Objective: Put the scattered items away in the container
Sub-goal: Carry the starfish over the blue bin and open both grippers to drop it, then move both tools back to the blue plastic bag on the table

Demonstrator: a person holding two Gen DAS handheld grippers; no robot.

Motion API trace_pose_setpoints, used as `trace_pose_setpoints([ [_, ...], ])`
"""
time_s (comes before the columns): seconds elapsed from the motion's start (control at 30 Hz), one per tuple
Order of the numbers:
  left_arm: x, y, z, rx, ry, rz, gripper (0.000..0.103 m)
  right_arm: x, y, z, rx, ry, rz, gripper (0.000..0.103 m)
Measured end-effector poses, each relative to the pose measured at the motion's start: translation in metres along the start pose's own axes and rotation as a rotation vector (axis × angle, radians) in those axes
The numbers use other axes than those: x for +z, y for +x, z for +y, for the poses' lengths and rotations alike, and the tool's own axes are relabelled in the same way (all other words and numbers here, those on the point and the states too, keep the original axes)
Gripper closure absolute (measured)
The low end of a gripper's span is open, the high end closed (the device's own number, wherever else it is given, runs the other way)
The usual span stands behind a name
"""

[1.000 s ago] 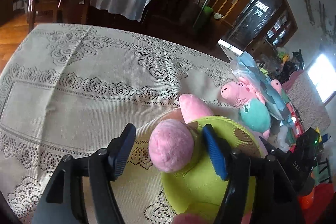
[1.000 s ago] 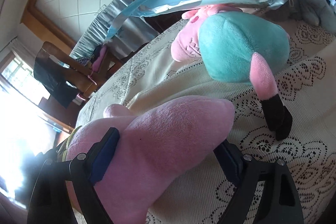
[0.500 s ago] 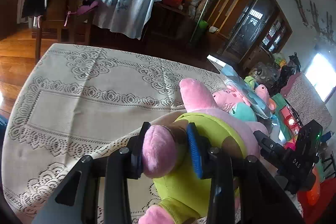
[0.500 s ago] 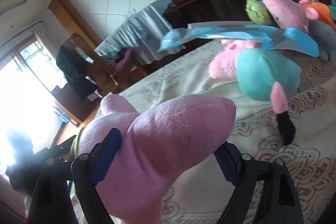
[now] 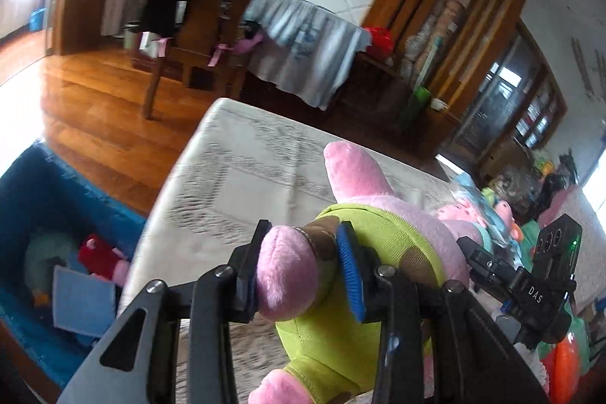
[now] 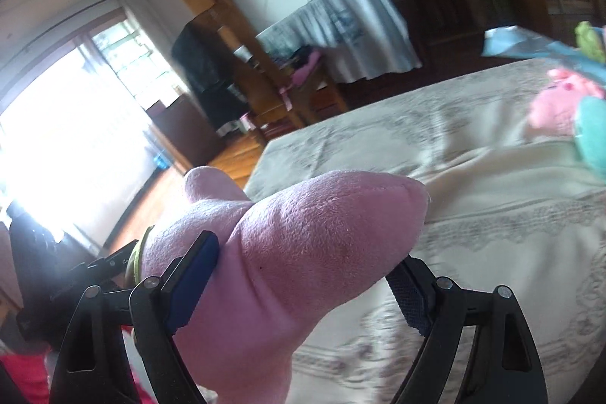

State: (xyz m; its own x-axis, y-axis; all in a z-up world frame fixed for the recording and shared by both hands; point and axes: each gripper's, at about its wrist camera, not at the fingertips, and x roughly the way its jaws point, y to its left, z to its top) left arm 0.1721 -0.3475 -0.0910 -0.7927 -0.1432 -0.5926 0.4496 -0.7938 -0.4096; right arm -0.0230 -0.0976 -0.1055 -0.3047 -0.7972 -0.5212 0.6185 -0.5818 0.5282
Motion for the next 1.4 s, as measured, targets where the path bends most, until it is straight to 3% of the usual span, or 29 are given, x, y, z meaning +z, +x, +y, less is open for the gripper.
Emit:
trace_pose_setpoints([
  [0.4, -0.009, -0.067, 0.17, 0.242, -0.227, -0.065, 0.068, -0.039, 0.133, 0.142, 0.201, -0.201, 0.221, 0.017],
  [0.7, 0.01, -0.093, 0.251, 0.454, -0.259, -0.062, 0.068, -0.063, 0.215, 0.23, 0.313, -0.278, 0.315, 0.017],
  [0.8, 0.019, -0.088, 0.274, 0.557, -0.266, -0.052, 0.065, -0.064, 0.237, 0.247, 0.319, -0.283, 0.342, 0.002],
  [0.87, 0.024, -0.082, 0.288, 0.632, -0.272, -0.033, 0.057, -0.061, 0.233, 0.251, 0.305, -0.31, 0.315, 0.0],
  [0.93, 0.023, -0.082, 0.293, 0.65, -0.269, -0.034, 0.018, -0.059, 0.229, 0.254, 0.29, -0.337, 0.288, 0.0],
  [1.0, 0.021, -0.08, 0.29, 0.656, -0.253, -0.037, 0.0, -0.056, 0.225, 0.258, 0.276, -0.364, 0.26, 0.0],
  [1.27, 0.011, -0.063, 0.253, 0.696, -0.177, 0.024, 0.0, -0.037, 0.192, 0.226, 0.149, -0.38, 0.218, 0.0],
  [1.4, 0.006, -0.059, 0.232, 0.662, -0.165, 0.042, 0.0, -0.031, 0.173, 0.206, 0.103, -0.362, 0.221, 0.0],
])
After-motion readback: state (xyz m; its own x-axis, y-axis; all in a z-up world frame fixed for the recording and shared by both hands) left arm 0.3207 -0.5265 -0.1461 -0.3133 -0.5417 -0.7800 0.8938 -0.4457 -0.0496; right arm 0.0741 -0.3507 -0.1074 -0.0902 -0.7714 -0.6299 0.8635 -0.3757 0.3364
